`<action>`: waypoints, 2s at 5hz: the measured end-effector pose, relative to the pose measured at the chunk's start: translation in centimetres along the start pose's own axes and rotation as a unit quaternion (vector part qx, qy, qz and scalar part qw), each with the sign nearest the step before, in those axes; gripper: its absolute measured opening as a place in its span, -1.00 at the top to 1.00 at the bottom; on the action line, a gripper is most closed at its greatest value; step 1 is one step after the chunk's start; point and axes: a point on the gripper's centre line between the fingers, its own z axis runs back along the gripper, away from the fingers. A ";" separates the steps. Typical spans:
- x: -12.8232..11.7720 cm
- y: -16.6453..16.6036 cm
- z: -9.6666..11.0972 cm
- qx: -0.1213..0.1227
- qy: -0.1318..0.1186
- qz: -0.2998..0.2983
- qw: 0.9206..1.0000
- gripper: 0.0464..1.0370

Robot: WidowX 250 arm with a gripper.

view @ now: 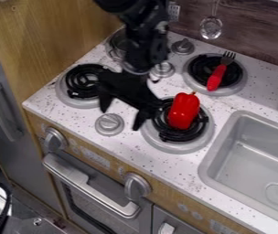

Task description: Move the red object from the upper right burner to the left bottom burner

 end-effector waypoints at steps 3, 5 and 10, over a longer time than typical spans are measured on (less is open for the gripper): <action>9.9 -5.6 2.5 -0.072 -0.125 -0.001 0.990 -0.92; 14.6 -8.5 -0.7 -0.069 -0.167 -0.015 0.984 -0.92; 19.4 -10.9 -4.8 -0.054 -0.186 -0.005 0.981 -0.92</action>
